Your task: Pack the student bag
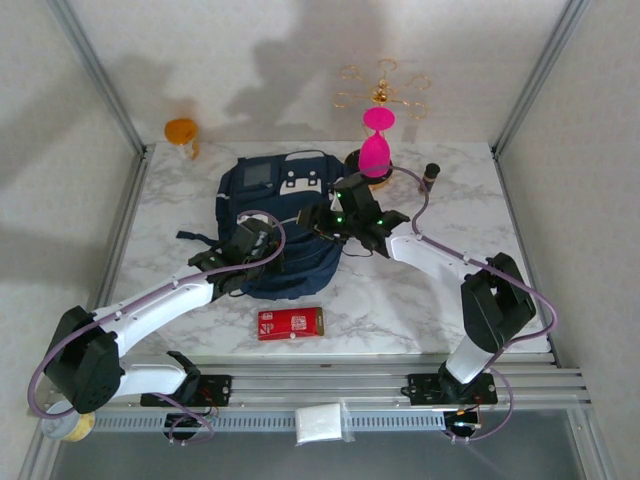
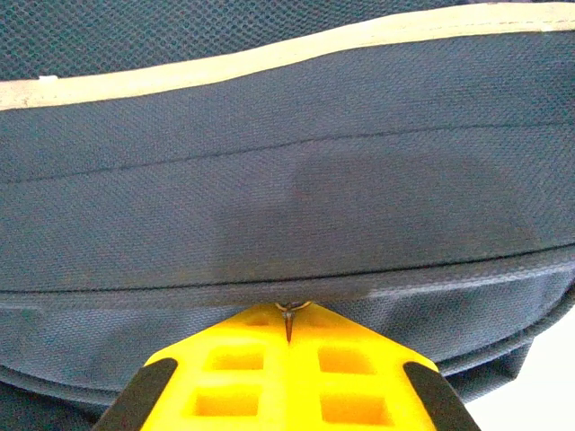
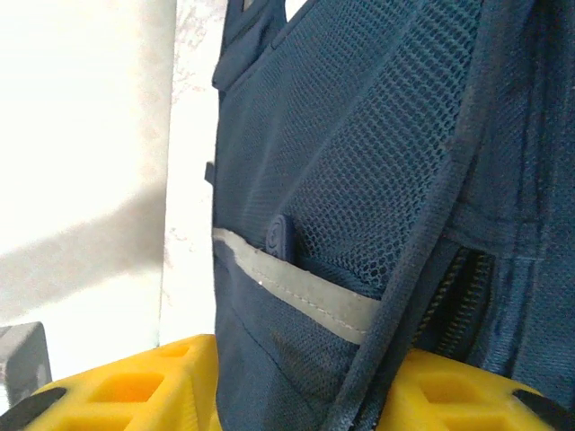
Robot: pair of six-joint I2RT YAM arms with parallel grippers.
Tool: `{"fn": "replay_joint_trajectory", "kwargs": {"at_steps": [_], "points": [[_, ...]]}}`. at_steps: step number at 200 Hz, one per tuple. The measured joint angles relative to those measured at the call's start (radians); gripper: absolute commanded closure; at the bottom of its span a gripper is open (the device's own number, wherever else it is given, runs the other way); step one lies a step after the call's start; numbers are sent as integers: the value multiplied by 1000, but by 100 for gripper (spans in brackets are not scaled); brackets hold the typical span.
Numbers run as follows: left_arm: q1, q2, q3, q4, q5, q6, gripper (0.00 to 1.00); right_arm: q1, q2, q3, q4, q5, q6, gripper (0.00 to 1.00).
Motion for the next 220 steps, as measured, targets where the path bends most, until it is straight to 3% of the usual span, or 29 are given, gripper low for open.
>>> {"fn": "replay_joint_trajectory", "kwargs": {"at_steps": [25,77,131,151,193,220], "points": [[0,0,0,2,1,0,100,14,-7,0,-10,50,6,48],[-2,3,0,9,-4,-1,100,40,-19,-15,21,101,47,58],[-2,18,0,-13,-52,-23,100,77,56,-15,72,132,82,93],[-6,6,3,-24,-69,-35,100,72,45,-16,73,130,67,100],[-5,-100,-9,-87,-111,-70,100,-24,-15,-26,25,-25,-10,100],[44,-130,-38,-128,-124,-76,100,-126,-55,-26,-42,-159,-73,100]]}}
